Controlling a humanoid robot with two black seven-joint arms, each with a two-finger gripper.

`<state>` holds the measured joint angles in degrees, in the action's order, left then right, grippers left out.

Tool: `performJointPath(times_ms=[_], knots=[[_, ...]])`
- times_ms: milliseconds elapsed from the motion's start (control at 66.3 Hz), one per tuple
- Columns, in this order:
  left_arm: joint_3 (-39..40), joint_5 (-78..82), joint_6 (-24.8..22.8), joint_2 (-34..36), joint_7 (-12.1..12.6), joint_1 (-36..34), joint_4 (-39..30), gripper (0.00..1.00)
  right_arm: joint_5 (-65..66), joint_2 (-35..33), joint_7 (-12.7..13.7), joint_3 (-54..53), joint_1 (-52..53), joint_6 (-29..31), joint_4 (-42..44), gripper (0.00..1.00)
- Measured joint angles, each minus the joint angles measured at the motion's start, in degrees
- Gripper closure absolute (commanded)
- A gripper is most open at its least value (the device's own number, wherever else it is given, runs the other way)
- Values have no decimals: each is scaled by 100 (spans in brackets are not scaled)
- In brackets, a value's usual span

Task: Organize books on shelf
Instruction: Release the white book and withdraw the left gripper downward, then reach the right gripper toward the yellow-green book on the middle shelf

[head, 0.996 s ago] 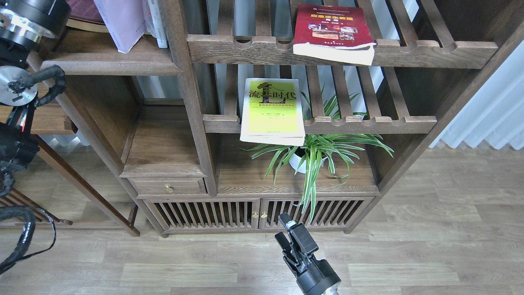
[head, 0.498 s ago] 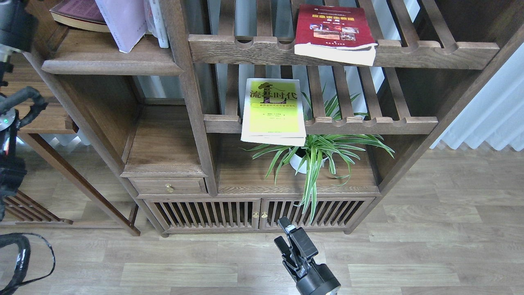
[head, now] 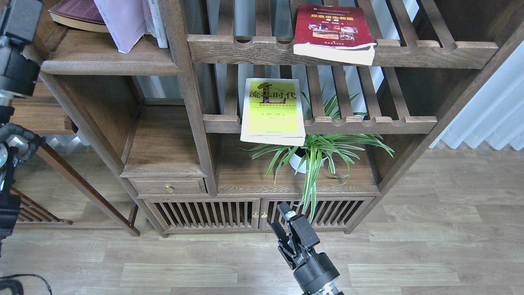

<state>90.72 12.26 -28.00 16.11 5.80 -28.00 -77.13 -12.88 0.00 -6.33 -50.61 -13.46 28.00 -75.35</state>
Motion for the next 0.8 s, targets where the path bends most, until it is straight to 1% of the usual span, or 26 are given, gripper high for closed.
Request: performJointPath(times_ms=[211, 257, 302, 453, 558, 694, 724, 800], knots=[[14, -831, 0, 30, 798, 625, -178, 18, 0, 0, 0, -62, 68, 0, -251, 2], [-5, -1002, 0, 33, 917, 853, -179, 17, 2, 0, 0, -114, 70, 0, -307, 2], [-48, -1136, 0, 32, 982, 1095, -180, 17, 3, 0, -1, -170, 71, 0, -333, 2], [-162, -1314, 0, 33, 1037, 1768, -92, 17, 12, 0, 0, -244, 107, 0, -322, 2], [-137, -1329, 0, 103, 1043, 2273, 22, 16, 20, 0, -29, -257, 223, 0, -135, 2], [-118, -1331, 0, 238, 1032, 3122, 227, 15, -4, -1, -73, -281, 534, 0, 478, 2], [-118, -1331, 0, 241, 987, 3426, 448, 15, -10, -1, -78, -280, 721, 0, 764, 2], [-115, -1343, 0, 239, 955, 3524, 675, 15, -14, 1, -79, -276, 932, 0, 1023, 2]])
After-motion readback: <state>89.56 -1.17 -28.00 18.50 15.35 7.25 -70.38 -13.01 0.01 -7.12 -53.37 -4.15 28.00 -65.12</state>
